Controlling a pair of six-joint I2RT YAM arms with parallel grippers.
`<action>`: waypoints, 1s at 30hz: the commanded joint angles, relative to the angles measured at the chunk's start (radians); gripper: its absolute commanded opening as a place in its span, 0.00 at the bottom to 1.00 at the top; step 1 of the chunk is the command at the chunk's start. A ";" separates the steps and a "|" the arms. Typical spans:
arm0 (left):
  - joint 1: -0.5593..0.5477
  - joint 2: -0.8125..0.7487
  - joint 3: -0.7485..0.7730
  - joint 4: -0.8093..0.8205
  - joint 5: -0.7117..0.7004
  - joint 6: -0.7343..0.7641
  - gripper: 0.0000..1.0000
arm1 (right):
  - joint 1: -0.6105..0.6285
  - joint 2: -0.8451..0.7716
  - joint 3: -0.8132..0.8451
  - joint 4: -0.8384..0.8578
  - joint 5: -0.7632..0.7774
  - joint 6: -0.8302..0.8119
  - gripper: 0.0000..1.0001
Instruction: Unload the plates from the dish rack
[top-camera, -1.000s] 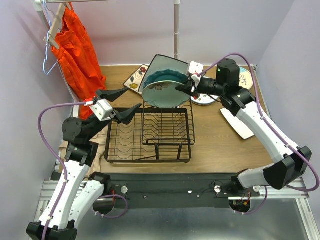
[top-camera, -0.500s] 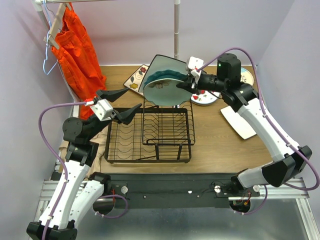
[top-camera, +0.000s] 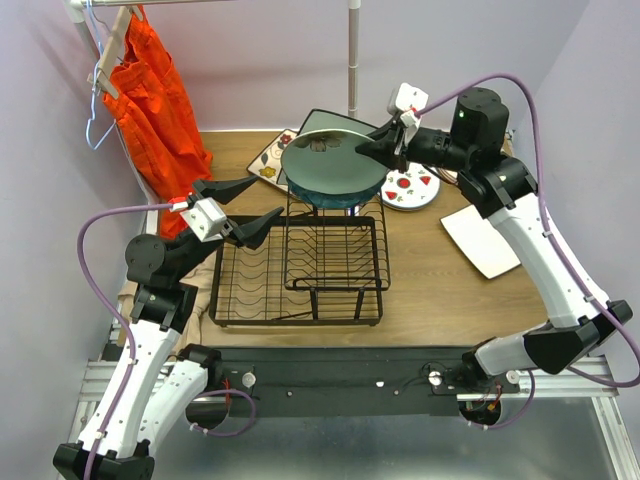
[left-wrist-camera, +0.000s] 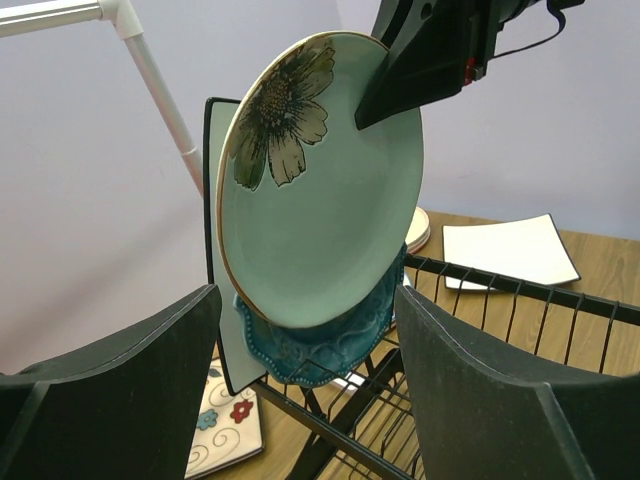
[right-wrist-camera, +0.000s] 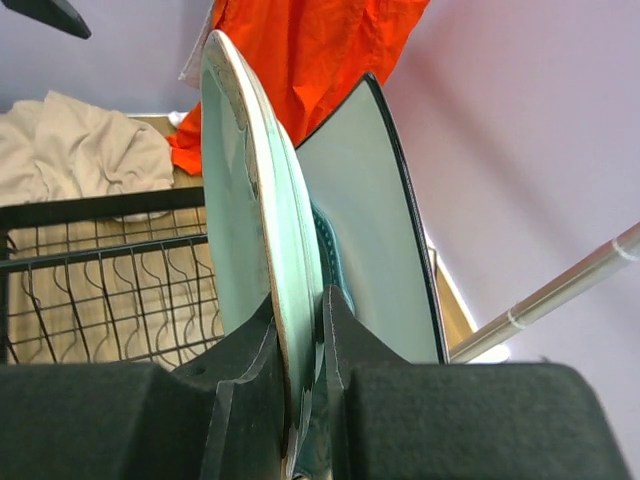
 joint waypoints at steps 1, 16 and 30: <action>0.005 -0.007 -0.013 0.025 0.014 0.003 0.79 | 0.005 -0.034 0.082 0.097 0.044 0.125 0.01; 0.005 -0.007 -0.016 0.037 0.032 0.000 0.79 | -0.036 0.142 0.453 0.105 0.113 0.560 0.01; 0.005 -0.006 -0.018 0.037 0.030 0.000 0.79 | -0.514 0.182 0.374 0.439 0.208 1.311 0.01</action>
